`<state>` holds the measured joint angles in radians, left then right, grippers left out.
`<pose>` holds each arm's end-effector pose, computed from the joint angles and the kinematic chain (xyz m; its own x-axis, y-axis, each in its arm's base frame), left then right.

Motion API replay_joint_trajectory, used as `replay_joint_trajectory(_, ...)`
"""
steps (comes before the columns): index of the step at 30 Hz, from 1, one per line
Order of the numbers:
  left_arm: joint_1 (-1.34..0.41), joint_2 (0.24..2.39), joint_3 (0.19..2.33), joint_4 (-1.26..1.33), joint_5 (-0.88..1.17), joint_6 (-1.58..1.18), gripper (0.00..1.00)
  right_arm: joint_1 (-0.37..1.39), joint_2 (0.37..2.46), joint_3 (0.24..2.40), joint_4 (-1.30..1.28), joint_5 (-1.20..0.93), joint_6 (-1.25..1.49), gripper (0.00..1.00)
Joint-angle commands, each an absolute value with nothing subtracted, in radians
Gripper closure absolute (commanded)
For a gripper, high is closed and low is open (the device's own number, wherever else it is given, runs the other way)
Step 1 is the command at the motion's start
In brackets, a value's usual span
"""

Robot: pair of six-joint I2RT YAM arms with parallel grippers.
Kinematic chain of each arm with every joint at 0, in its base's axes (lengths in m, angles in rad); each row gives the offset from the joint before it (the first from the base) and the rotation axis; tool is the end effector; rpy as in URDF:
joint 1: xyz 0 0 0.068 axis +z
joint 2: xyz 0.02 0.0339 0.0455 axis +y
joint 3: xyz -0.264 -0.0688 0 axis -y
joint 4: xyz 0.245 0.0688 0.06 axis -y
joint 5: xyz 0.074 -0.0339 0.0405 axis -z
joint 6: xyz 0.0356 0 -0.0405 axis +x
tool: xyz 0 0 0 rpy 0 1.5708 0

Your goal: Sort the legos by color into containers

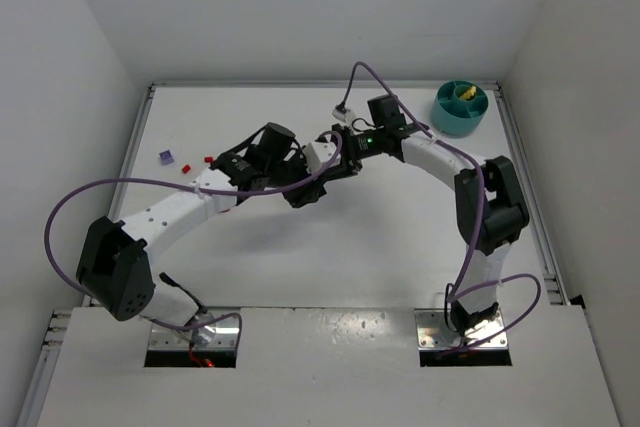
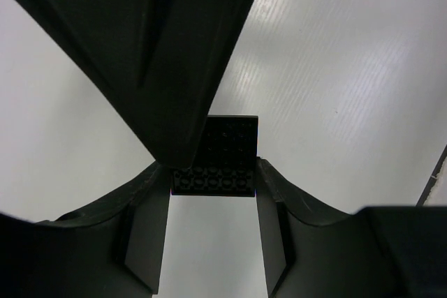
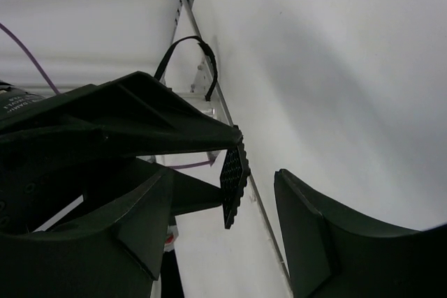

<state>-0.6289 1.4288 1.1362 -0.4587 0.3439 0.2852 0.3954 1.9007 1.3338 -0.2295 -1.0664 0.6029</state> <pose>0.2461 -0.1939 0.2882 -0.3178 0.5587 -0.7660 0.8780 0.4785 -0.0152 0.3647 0.1860 0.2171 -0.9693 -0.1076 -0.2211 -0.2446 0.3293 0.9120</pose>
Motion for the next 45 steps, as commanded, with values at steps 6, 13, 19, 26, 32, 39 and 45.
replay_joint_trajectory(6, -0.611, 1.425, 1.187, -0.422, 0.308, 0.268, 0.77, 0.411, 1.871, 1.322, -0.187, -1.094, 0.609, 0.51)
replay_joint_trajectory(13, -0.591, 1.416, 1.187, -0.422, 0.298, 0.268, 0.79, 0.411, 1.871, 1.304, -0.178, -1.112, 0.609, 0.65)
replay_joint_trajectory(19, -0.591, 1.407, 1.187, -0.422, 0.32, 0.268, 0.79, 0.42, 1.89, 1.304, -0.178, -1.112, 0.609, 0.94)
replay_joint_trajectory(26, -0.591, 1.407, 1.187, -0.422, 0.353, 0.268, 0.79, 0.42, 1.89, 1.322, -0.178, -1.121, 0.6, 1.0)
replay_joint_trajectory(32, -0.58, 1.398, 1.187, -0.422, 0.316, 0.235, 0.05, 0.37, 1.865, 1.4, -0.372, -1.009, 0.435, 1.0)
replay_joint_trajectory(39, -0.483, 1.37, 1.187, -0.371, 0.281, 0.114, 0.0, 0.212, 1.769, 1.512, -0.607, -0.665, 0.235, 1.0)
replay_joint_trajectory(45, -0.445, 1.37, 1.187, -0.319, 0.113, -0.003, 0.0, -0.053, 1.747, 1.678, -0.692, -0.387, 0.16, 1.0)
